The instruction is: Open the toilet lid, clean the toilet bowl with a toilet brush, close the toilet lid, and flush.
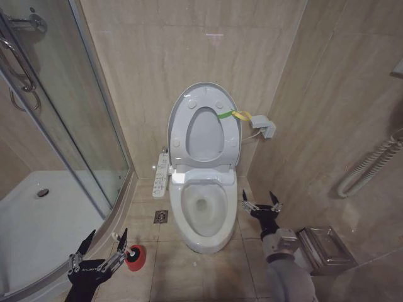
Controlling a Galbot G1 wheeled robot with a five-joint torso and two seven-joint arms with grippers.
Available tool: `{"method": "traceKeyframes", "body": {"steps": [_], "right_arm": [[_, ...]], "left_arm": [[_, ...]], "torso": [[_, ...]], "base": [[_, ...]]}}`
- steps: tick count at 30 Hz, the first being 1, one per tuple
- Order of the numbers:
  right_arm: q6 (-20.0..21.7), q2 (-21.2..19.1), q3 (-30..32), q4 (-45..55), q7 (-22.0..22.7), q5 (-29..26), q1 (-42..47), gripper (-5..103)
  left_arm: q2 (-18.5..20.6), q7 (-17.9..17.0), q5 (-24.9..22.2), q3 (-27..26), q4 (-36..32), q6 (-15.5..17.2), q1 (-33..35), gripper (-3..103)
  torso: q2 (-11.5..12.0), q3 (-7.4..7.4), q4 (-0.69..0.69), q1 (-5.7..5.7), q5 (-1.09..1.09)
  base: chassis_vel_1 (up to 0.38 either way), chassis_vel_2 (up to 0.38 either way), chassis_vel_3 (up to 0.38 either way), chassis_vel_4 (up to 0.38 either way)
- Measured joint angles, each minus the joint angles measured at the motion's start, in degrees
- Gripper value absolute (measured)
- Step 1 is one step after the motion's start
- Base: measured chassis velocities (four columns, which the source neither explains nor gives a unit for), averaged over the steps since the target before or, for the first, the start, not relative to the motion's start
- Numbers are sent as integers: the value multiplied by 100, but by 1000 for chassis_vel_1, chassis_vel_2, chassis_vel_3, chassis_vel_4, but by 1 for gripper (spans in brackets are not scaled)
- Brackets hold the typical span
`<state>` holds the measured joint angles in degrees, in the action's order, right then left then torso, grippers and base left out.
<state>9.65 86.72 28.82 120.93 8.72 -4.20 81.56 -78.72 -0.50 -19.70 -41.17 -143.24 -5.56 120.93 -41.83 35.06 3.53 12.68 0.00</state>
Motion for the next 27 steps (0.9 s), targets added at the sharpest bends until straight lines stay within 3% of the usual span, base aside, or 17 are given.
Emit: {"method": "traceKeyframes", "body": {"steps": [27], "right_arm": [[-190,-314,177,-1023,214,-300,-1059,100]], "left_arm": [[0,0,0,0,0,0,1,92]], "torso": [[0,0,2,0,0]], "base": [[0,0,0,0]]}}
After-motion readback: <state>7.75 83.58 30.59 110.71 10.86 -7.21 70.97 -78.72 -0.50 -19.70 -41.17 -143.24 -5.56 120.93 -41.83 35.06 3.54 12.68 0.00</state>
